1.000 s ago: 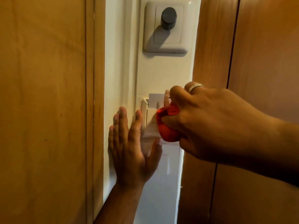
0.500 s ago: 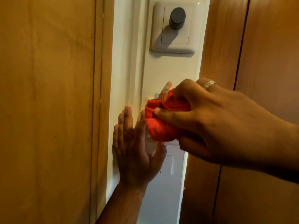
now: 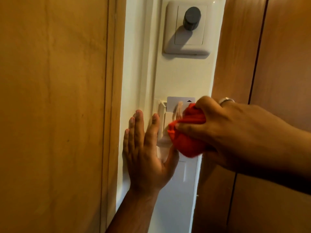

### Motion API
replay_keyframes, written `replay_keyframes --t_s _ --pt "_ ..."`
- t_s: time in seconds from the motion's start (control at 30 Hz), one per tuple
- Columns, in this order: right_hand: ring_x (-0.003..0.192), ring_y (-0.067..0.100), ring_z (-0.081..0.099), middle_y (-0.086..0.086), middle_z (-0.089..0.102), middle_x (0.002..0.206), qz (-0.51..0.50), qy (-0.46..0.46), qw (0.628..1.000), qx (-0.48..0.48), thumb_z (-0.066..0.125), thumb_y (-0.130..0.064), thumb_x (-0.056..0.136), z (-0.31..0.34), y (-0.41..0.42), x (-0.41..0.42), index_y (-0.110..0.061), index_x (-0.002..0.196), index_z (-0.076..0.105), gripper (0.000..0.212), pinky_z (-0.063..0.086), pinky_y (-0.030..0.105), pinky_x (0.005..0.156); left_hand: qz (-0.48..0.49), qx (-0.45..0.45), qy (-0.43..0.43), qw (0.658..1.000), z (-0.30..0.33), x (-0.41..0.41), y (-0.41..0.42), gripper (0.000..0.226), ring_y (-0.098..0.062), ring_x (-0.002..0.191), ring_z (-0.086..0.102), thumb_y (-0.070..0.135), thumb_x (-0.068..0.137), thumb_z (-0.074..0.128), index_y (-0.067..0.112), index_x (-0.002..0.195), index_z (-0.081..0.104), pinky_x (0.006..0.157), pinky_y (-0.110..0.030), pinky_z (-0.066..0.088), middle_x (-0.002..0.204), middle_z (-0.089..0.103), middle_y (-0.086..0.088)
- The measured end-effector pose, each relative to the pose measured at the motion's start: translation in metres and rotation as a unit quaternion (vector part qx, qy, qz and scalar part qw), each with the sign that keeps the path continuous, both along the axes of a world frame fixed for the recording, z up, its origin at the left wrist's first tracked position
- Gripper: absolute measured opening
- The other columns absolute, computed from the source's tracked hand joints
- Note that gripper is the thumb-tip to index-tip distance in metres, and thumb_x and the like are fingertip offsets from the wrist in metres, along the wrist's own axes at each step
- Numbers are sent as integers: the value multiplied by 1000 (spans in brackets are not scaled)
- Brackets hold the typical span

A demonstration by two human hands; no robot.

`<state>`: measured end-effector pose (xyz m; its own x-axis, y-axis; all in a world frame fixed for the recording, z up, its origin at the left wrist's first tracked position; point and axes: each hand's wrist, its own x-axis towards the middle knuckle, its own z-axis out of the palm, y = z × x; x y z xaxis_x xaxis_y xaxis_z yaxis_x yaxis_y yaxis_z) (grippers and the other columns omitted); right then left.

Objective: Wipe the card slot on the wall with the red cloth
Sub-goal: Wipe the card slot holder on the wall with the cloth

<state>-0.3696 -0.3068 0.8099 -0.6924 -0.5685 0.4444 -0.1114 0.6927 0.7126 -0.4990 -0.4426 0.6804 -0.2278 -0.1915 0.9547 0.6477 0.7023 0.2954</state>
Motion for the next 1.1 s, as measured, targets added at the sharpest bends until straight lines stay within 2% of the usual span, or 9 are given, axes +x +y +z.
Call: replay_keyframes --t_s 0.13,0.33,0.4,0.5,0.6,0.73,0.87,1.0,1.1 --pt "70 31 55 21 55 110 6 5 1000 16 76 -37 60 -5 -9 -4 -21 129 50 75 50 37 51 -8 2 -12 1000 1 2 -1 83 -20 154 12 71 83 37 23 151 34 124 -35 3 164 21 -6" --pt "71 30 53 19 51 111 -18 6 1000 -21 66 -39 68 -1 -17 -3 -23 129 48 65 46 33 48 5 0 -10 1000 1 1 0 81 -21 154 14 68 84 38 23 151 34 124 -35 4 164 22 -7" --pt "73 26 52 16 49 112 -24 -15 1000 3 66 -40 70 0 -16 -2 -26 131 45 66 44 30 48 -1 -1 -7 1000 1 1 0 82 -21 154 14 67 83 40 24 151 32 124 -35 4 164 21 -6" --pt "71 20 46 10 48 109 -37 -10 999 -1 66 -48 68 14 -16 1 -33 130 42 69 36 25 47 0 -1 -10 1000 1 1 -1 81 -19 154 12 73 86 29 27 152 31 124 -34 3 164 19 -4" --pt "76 20 43 12 42 116 -25 -22 999 20 63 -42 74 14 -27 0 -29 132 40 64 40 27 50 4 0 -23 1000 1 2 0 83 -19 154 12 73 85 29 22 150 37 124 -34 1 164 20 -5" --pt "73 15 36 6 43 114 -61 -53 996 34 66 -46 71 17 -21 3 -37 130 39 66 38 25 53 -5 0 -11 1000 2 2 -1 83 -20 154 13 75 86 25 24 151 34 124 -33 1 164 20 -4" --pt "71 23 48 14 51 109 -42 -23 998 40 68 -36 67 12 -16 6 -26 125 51 61 45 30 46 2 -2 -5 1000 2 1 0 81 -17 154 11 74 86 25 26 151 32 123 -32 1 164 18 -2" --pt "72 23 52 11 54 106 -35 -15 998 39 73 -43 61 15 2 7 -33 124 52 68 37 25 47 6 4 0 1000 0 -1 0 81 -22 153 18 74 86 29 25 151 33 124 -35 8 163 23 -6" --pt "72 34 55 19 55 106 -9 22 999 21 69 -37 63 13 7 6 -23 124 54 65 46 32 45 17 4 6 1000 0 -2 2 80 -25 153 20 71 87 35 23 151 36 124 -38 11 163 26 -9"
